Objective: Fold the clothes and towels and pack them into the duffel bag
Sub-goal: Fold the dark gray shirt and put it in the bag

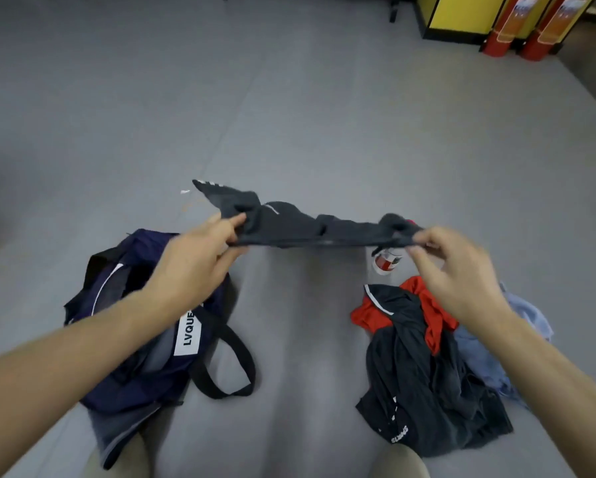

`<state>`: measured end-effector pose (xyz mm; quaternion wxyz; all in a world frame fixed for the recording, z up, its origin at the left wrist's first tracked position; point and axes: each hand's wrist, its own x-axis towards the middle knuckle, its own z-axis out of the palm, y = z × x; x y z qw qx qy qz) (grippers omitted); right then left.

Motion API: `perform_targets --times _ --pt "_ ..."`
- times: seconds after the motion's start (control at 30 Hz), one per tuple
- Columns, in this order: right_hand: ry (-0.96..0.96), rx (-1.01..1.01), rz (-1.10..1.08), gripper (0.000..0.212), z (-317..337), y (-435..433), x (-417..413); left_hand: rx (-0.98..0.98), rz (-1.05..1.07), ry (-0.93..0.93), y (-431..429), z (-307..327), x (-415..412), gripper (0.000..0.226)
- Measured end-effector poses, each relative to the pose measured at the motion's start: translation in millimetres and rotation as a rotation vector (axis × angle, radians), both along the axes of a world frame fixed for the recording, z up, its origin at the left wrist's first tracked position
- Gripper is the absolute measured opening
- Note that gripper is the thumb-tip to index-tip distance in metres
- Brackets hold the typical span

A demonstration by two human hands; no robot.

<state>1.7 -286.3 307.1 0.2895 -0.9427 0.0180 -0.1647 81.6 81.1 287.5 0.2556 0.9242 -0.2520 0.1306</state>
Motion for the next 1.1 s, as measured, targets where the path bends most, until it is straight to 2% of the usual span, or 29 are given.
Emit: perform_targets --times 0.13,0.27,0.4,0.47,0.53,0.57,0.63,0.73,0.83,0.9,0.97,1.0,1.1 --pt "0.252 -0.024 0.058 0.009 -128.4 7.1 -33.1 0.259 -0.001 0.232 2.4 -123.2 -33.5 0.024" --pt "0.506 -0.069 0.129 0.004 -234.3 19.2 -70.1 0.376 0.029 0.441 -0.4 -222.5 -68.9 0.023" --pt "0.527 -0.323 0.201 0.009 -308.4 33.2 -113.8 0.467 -0.023 0.466 -2.3 -286.0 -100.6 0.025" --pt "0.523 -0.369 0.153 0.015 -319.8 42.1 -128.4 0.533 -0.039 0.399 3.7 -301.2 -117.1 0.021" --pt "0.499 -0.335 0.126 0.014 -319.3 46.2 -134.5 0.572 -0.046 0.403 12.4 -307.2 -129.8 0.055" --pt "0.480 -0.293 0.110 0.011 -316.8 46.2 -134.1 0.588 -0.013 0.437 15.0 -304.4 -132.0 0.062" --pt "0.419 -0.193 0.042 0.006 -309.7 41.0 -122.1 0.592 0.033 0.439 14.4 -299.1 -128.0 0.055" --pt "0.363 -0.029 -0.176 0.020 -302.7 19.2 -79.9 0.503 -0.013 0.378 -16.1 -294.6 -108.6 0.045" --pt "0.304 -0.041 -0.321 0.035 -302.4 -13.1 -27.9 0.380 -0.117 0.379 -86.2 -295.5 -88.7 0.034" --pt "0.373 -0.072 -0.410 0.050 -303.5 -30.0 -2.8 0.303 -0.153 0.443 -134.9 -296.7 -82.8 0.031" --pt "0.501 0.006 -0.540 0.059 -311.0 -47.0 11.6 0.219 -0.169 0.556 -181.7 -300.7 -76.7 0.035" --pt "0.556 0.082 -0.590 0.055 -315.3 -55.2 14.5 0.169 -0.182 0.584 -202.3 -303.5 -73.9 0.037" --pt "0.562 0.363 -0.653 0.016 -320.1 -70.1 9.0 0.112 -0.243 0.603 -246.7 -309.9 -65.3 0.044"
